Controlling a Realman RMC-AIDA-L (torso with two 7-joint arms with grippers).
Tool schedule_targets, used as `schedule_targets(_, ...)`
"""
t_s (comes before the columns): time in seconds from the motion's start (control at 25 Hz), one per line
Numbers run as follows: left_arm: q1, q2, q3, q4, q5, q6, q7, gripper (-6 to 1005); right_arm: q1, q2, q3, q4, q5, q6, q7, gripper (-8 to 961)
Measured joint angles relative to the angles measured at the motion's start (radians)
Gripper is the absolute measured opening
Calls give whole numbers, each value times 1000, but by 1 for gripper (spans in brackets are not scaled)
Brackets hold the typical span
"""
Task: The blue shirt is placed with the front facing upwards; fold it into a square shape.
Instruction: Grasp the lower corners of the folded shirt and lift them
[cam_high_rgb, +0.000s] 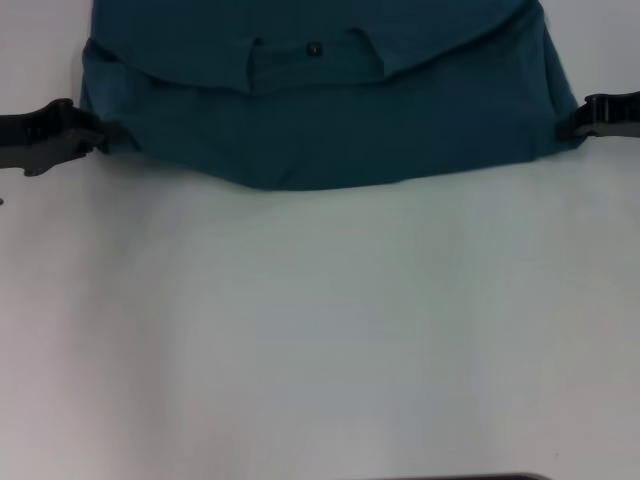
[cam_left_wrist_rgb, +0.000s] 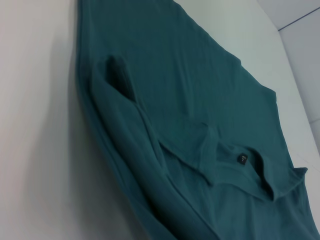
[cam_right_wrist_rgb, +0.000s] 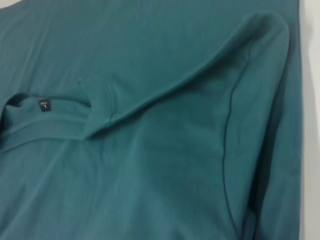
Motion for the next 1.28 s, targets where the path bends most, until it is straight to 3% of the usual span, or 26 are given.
schedule_targets(0.24, 5, 22, 8, -2, 8, 54, 9, 44, -6, -39, 0, -26, 0, -113, 2, 153)
schedule_targets(0.32, 9, 34, 13, -1, 10, 94, 20, 44, -15, -44, 0, -60, -6, -165, 8, 32)
schedule_targets(0.44, 20, 49, 13, -3, 10, 167, 36, 44, -24, -44, -1, -113, -43, -245, 26, 32)
schedule_targets(0.68, 46, 64, 14, -32, 44, 314, 49, 44, -27, -22, -2, -174, -148, -397, 32, 31)
schedule_targets(1.0, 92, 54, 11, -81, 132, 544, 76, 44, -58, 19, -29, -257, -243, -593, 12, 31)
schedule_targets(1.28, 143, 46, 11, -73, 182, 604, 113, 44, -104, 34, -52, -258, -265, -682, 1, 31)
